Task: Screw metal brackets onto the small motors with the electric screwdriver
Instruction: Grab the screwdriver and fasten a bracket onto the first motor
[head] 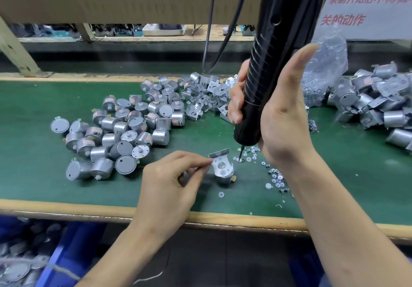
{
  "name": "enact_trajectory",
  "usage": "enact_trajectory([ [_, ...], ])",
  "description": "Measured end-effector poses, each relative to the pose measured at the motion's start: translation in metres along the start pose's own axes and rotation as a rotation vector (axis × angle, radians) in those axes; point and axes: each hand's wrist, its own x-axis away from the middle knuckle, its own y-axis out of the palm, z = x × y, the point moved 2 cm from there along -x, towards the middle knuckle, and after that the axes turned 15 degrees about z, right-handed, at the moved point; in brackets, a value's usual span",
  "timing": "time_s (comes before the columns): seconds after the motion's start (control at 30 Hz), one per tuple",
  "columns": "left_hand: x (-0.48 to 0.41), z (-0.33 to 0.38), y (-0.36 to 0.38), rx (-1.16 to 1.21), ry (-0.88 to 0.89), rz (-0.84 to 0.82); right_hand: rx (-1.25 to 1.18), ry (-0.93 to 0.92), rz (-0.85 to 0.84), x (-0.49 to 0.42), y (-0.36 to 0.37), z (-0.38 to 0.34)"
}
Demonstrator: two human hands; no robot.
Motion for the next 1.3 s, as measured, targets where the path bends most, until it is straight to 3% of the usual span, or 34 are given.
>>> enact_trajectory([
  [0.33, 0.001, 0.003, 0.003, -0.002, -0.002, -0.022, -0.006, 0.015, -0.038, 0.012, 0.005, 0.005],
  [0.6, 0.003, 0.0, 0.01, -0.062, -0.037, -0.275, -0.003, 0.039, -0.054, 0.012, 0.006, 0.01],
  [1.3, 0.004, -0.002, 0.015, -0.074, -0.048, -0.269, -0.039, 0.088, -0.083, 0.017, 0.009, 0.021],
])
